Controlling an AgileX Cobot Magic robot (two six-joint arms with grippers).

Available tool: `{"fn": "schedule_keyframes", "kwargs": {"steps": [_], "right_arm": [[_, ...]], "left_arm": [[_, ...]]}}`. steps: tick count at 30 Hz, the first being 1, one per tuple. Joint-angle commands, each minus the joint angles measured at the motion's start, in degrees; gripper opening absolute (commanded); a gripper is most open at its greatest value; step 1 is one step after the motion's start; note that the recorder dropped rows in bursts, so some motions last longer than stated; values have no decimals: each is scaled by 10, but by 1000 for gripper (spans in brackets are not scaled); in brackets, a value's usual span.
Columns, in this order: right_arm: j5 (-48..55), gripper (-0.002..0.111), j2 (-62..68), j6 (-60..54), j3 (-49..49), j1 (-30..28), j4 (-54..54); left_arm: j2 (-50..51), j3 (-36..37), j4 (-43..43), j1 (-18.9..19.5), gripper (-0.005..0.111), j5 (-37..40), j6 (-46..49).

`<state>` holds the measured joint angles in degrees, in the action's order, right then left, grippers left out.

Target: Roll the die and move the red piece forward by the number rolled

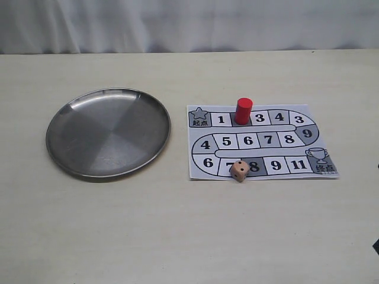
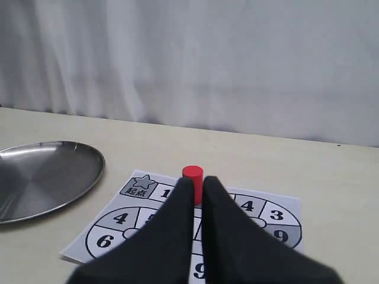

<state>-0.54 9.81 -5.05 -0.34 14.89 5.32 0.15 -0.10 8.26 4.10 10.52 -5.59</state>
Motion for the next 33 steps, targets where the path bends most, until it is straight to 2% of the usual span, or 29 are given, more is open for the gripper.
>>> {"fn": "schedule_keyframes", "kwargs": {"steps": [1, 20, 22, 26, 33], "right_arm": [[9, 4, -3, -4, 3, -1, 0], [9, 4, -13, -4, 3, -5, -6], [9, 4, -13, -3, 3, -25, -29], [9, 4, -13, -3, 3, -101, -35], [9, 4, -29, -3, 3, -150, -78]], "left_arm": [[-1, 1, 0, 2, 0, -6, -1], [-1, 1, 0, 2, 0, -6, -1], [-1, 1, 0, 2, 0, -6, -1], [-1, 1, 0, 2, 0, -6, -1], [-1, 1, 0, 2, 0, -6, -1]]}}
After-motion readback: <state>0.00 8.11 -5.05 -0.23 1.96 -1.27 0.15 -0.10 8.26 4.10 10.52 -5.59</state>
